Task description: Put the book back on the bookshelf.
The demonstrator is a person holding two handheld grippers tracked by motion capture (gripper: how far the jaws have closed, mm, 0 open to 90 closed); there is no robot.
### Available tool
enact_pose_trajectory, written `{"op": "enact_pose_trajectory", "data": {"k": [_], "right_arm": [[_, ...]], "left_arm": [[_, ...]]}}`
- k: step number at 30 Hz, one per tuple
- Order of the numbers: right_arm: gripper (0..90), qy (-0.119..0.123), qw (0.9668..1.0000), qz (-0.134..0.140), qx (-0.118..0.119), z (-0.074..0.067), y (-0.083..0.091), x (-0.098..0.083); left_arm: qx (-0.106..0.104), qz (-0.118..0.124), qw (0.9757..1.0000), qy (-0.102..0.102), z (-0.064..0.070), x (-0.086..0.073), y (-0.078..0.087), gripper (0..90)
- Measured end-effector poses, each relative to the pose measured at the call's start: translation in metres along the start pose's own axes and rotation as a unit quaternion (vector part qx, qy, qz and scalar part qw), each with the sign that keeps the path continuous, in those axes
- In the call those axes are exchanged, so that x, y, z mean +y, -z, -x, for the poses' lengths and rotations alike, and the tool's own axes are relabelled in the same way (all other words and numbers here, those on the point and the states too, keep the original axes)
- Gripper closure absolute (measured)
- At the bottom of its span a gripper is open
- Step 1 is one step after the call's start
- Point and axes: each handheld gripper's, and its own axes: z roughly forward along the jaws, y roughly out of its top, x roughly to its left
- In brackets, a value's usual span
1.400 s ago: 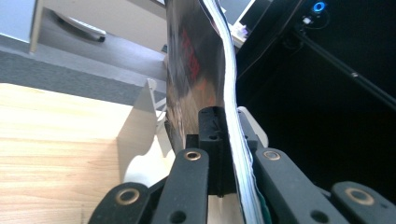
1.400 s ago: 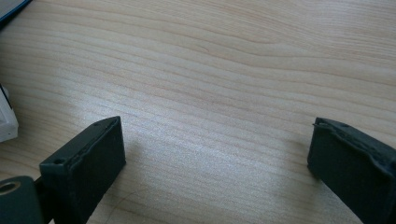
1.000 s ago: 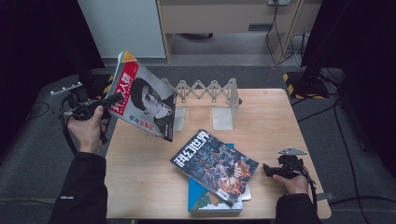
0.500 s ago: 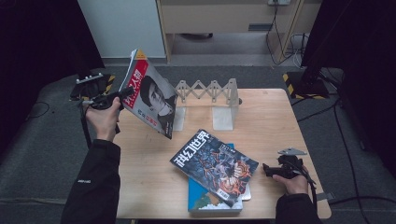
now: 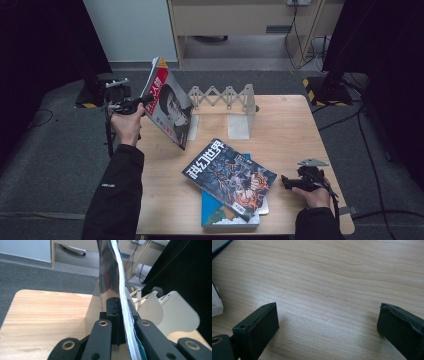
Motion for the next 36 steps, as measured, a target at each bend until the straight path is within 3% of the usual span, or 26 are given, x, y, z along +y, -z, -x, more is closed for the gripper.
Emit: {"op": "enact_pose_trajectory", "data": {"k": [8, 14, 20, 36], "right_arm": [[3.8, 0.001, 1.0, 0.001, 0.001, 0.0, 0.0, 0.0], [3.8, 0.002, 1.0, 0.002, 0.001, 0.0, 0.0, 0.0], [3.8, 0.003, 1.0, 0.002, 0.001, 0.0, 0.0, 0.0], [3.8, 0.002, 1.0, 0.003, 0.001, -0.001, -0.001, 0.0]], "left_arm": [[0.015, -0.016, 0.9995, -0.025, 0.005, -0.003, -0.009, 86.0], [0.031, -0.007, 0.9984, -0.046, 0.012, 0.0, -0.009, 86.1], [0.037, -0.02, 0.9977, -0.054, 0.014, -0.006, -0.016, 86.0], [-0.003, -0.021, 0.9979, -0.062, 0.021, -0.006, -0.022, 79.0]]}}
